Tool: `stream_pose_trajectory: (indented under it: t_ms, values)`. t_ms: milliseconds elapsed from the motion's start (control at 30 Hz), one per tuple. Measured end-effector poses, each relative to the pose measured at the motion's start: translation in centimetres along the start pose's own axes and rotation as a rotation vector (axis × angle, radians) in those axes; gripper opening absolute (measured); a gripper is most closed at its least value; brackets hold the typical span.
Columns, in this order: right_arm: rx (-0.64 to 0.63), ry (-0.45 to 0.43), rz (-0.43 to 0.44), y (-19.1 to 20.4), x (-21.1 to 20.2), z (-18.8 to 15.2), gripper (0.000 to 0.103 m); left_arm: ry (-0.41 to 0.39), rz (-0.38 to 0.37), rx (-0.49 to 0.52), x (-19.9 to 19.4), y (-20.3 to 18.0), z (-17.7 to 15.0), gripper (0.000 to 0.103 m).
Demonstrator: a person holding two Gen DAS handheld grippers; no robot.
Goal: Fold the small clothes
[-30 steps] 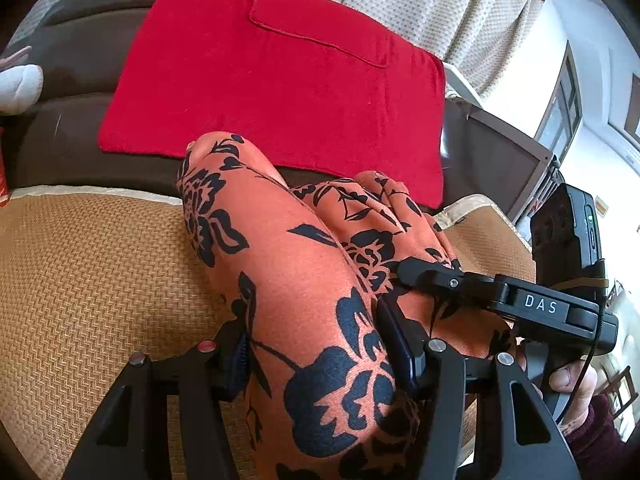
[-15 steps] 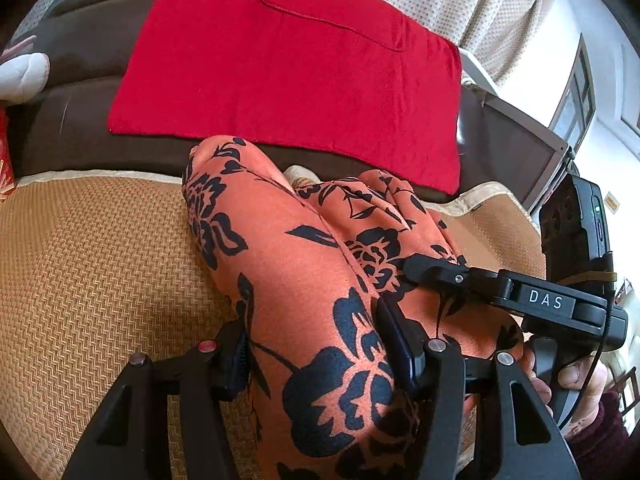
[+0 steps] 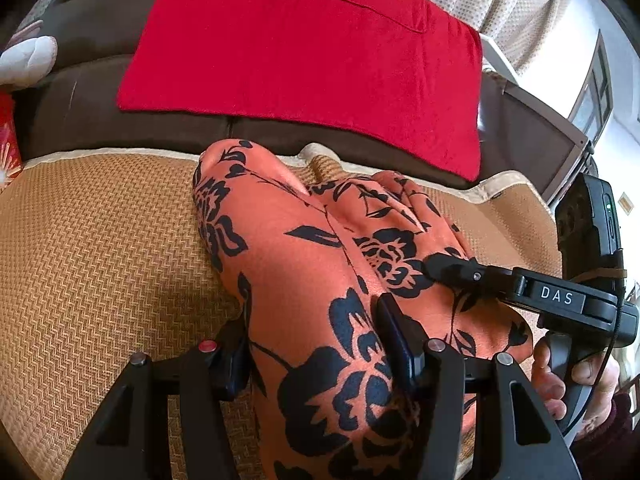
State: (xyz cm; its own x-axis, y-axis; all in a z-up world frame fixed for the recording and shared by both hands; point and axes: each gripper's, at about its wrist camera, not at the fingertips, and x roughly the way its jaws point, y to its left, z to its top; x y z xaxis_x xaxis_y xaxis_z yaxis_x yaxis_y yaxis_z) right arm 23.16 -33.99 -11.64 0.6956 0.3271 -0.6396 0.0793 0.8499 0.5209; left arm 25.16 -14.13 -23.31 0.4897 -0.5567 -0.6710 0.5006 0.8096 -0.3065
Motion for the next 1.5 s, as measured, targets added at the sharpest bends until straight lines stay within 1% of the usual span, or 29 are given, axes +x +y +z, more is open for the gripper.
stream_pose_trajectory:
  t_ms: [333,433,533,600,633,667,733,800,833,900,933,967,1033,1067,1100,1133,1200,1233,1300,1333,1433,1500]
  values:
    - [-0.001,0.056,-0.071,-1.2,1.0,-0.1,0.042,0.052,0.048,-0.021,1.1,1.2,-0.7,0.059]
    - [0.008,0.070,-0.082,-1.5,1.3,-0.1,0.042,0.072,0.067,-0.030,1.6,1.6,-1.3,0.062]
    - [0.020,0.084,-0.095,-1.7,1.6,-0.2,0.044,0.095,0.110,-0.019,2.2,1.9,-1.6,0.072]
    - [0.016,0.089,-0.105,-1.6,1.7,-0.2,0.047,0.112,0.136,-0.036,2.6,2.6,-1.7,0.083]
    - [0.018,0.091,-0.112,-1.6,1.8,-0.2,0.048,0.121,0.129,-0.071,2.7,3.2,-1.7,0.084]
    - [0.026,0.093,-0.119,-1.7,1.8,-0.2,0.052,0.131,0.114,-0.099,2.7,3.7,-1.7,0.084]
    - [0.041,0.093,-0.126,-1.8,1.6,0.0,0.055,0.136,0.100,-0.133,2.4,4.3,-1.7,0.084]
    - [0.020,0.073,-0.149,-1.4,0.7,0.0,0.056,0.115,0.123,-0.110,1.7,4.1,-1.6,0.084]
    - [-0.009,0.047,-0.169,-0.9,0.1,0.1,0.056,0.096,0.146,-0.087,1.2,3.8,-1.5,0.084]
    - [-0.067,-0.020,-0.215,0.0,-1.3,0.1,0.056,0.039,0.196,-0.045,0.0,3.3,-1.2,0.084]
    - [-0.093,-0.054,-0.229,0.5,-1.9,0.1,0.056,-0.007,0.216,-0.026,-0.9,3.1,-0.9,0.084]
    - [-0.116,-0.089,-0.233,0.9,-2.5,0.1,0.056,-0.038,0.224,-0.019,-1.5,3.0,-0.7,0.084]
    - [-0.156,-0.141,-0.192,1.8,-3.4,0.2,0.056,-0.088,0.227,-0.012,-2.6,2.7,-0.5,0.084]
    - [-0.177,-0.157,-0.169,2.3,-3.7,0.1,0.053,-0.095,0.235,-0.006,-2.7,2.6,-0.3,0.084]
    - [-0.211,-0.175,-0.151,3.0,-3.8,0.1,0.045,-0.089,0.254,0.002,-2.5,2.6,-0.4,0.084]
    - [-0.238,-0.176,-0.137,3.6,-3.7,0.1,0.039,-0.078,0.264,0.006,-2.3,2.9,-0.5,0.084]
    - [-0.260,-0.124,-0.108,4.4,-2.3,0.0,0.037,-0.026,0.288,0.006,-1.0,2.9,-0.9,0.084]
    - [-0.263,-0.089,-0.111,4.5,-1.5,0.0,0.037,0.007,0.302,0.005,-0.3,3.0,-1.0,0.084]
    - [-0.281,0.041,-0.164,4.3,1.2,-0.5,0.038,0.052,0.306,-0.007,0.8,3.1,-1.1,0.084]
    - [-0.288,0.074,-0.187,4.1,2.0,-0.7,0.038,0.060,0.299,-0.016,0.9,3.3,-1.2,0.084]
    - [-0.264,0.076,-0.167,4.0,1.8,-0.2,0.036,0.062,0.283,-0.045,0.7,3.8,-1.1,0.085]
    - [-0.238,0.057,-0.151,3.7,1.4,0.4,0.036,0.055,0.280,-0.050,0.5,3.8,-1.0,0.085]
